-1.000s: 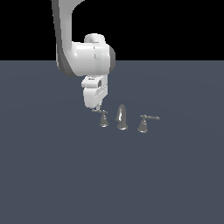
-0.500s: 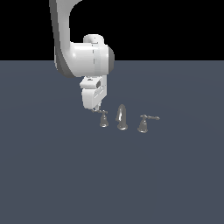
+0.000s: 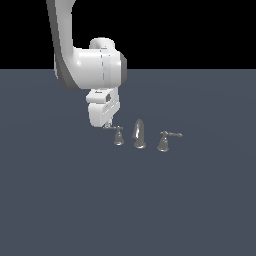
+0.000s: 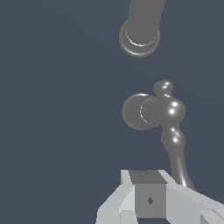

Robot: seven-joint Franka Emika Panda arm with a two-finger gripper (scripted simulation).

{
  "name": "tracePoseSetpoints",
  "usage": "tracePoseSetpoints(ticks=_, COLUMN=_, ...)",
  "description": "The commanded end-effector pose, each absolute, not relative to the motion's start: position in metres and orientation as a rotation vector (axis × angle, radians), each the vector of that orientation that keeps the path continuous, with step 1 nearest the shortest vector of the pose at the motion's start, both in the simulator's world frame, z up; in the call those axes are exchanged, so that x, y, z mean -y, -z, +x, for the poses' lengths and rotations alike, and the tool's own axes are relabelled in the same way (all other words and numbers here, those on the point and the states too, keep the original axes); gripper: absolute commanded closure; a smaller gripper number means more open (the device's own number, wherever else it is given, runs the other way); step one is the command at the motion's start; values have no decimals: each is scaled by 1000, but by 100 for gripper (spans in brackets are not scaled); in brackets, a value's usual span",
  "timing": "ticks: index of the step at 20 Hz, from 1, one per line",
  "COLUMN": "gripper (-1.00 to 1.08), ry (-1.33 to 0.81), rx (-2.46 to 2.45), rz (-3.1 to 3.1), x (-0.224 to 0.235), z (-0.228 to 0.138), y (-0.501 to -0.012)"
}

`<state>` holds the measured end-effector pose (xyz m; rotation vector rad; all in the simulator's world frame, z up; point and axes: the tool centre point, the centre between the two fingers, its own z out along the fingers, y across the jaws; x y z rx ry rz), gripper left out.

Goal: Turn on the faucet by rotating a designated handle.

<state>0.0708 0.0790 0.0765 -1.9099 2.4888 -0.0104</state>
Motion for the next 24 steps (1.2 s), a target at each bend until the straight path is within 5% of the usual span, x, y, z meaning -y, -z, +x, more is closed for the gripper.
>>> tracePoseSetpoints(ticks=1, gripper=108, ry=9, rx=-2487, rz=-1915, x=-80, z=65, y=-77)
tracePoseSetpoints(ticks=24, gripper=108, ry=8, rx=-2478, rz=-1920, x=-64, z=11, y=-76)
